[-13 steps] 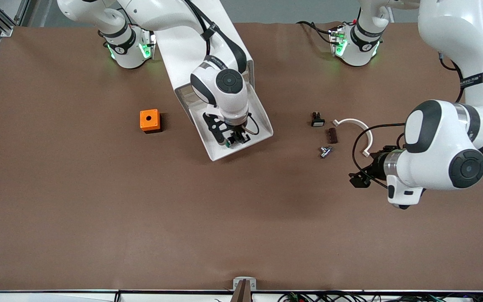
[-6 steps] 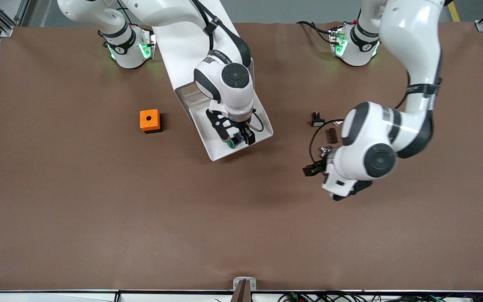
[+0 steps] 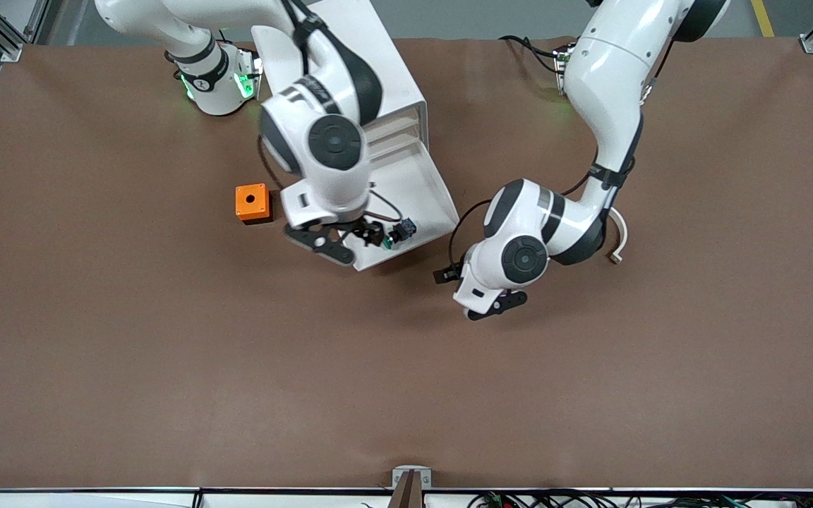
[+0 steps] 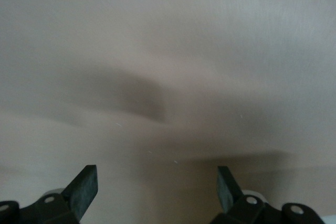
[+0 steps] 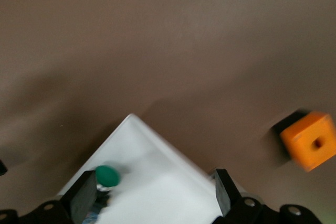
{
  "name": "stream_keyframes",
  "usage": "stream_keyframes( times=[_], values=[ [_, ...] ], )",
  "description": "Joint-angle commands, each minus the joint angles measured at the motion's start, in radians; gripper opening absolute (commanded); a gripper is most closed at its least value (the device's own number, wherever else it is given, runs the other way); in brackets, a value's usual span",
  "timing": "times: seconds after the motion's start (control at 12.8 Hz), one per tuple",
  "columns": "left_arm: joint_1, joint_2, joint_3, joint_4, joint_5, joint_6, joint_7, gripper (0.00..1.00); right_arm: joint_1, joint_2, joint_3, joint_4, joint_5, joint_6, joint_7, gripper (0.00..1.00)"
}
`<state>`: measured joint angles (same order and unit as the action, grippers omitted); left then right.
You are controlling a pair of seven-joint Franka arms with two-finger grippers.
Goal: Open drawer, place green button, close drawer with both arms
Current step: 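Open the right gripper and withdraw while the left gripper reaches the drawer, then push the drawer closed with the left gripper while the right gripper retracts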
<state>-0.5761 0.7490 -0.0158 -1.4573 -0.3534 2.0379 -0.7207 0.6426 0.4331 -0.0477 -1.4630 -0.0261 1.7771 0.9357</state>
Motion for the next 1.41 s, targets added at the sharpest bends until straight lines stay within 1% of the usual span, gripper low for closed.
stream_keyframes(
  times=[0.0, 0.16, 0.23, 0.39, 0.55, 0.62, 0.78, 1.09, 1.33],
  values=[
    [-0.056, 0.021, 0.007, 0.0, -0.032, 0.027, -0.052, 1.0, -0.137, -0.105, 0.012, -0.025, -0.008, -0.06, -0.277, 1.0],
    [-0.094, 0.016, 0.004, -0.011, -0.032, 0.019, -0.135, 1.0, -0.251, -0.149, 0.012, -0.025, -0.006, -0.103, -0.479, 1.0],
    [-0.122, 0.009, 0.004, -0.046, -0.032, 0.021, -0.158, 1.0, -0.309, -0.166, 0.014, -0.025, -0.005, -0.117, -0.597, 1.0],
    [-0.154, -0.013, -0.007, -0.106, -0.032, 0.019, -0.192, 1.0, -0.407, -0.194, 0.012, -0.023, 0.0, -0.125, -0.771, 1.0],
    [-0.163, -0.016, -0.051, -0.12, -0.032, 0.019, -0.258, 1.0, -0.51, -0.212, 0.012, -0.023, 0.003, -0.127, -0.953, 1.0],
    [-0.165, -0.014, -0.081, -0.12, -0.032, 0.021, -0.29, 1.0, -0.552, -0.22, 0.012, -0.023, 0.003, -0.133, -1.013, 1.0],
    [-0.182, -0.014, -0.119, -0.12, -0.032, 0.024, -0.35, 1.0, -0.619, -0.231, 0.011, -0.022, 0.0, -0.162, -1.093, 1.0],
    [-0.27, -0.013, -0.122, -0.123, -0.032, 0.048, -0.416, 1.0, -0.682, -0.228, 0.011, 0.004, -0.012, -0.188, -1.094, 1.0],
    [-0.323, -0.014, -0.122, -0.123, -0.032, 0.073, -0.45, 1.0, -0.686, -0.226, 0.012, 0.01, -0.014, -0.188, -1.091, 1.0]
  ],
)
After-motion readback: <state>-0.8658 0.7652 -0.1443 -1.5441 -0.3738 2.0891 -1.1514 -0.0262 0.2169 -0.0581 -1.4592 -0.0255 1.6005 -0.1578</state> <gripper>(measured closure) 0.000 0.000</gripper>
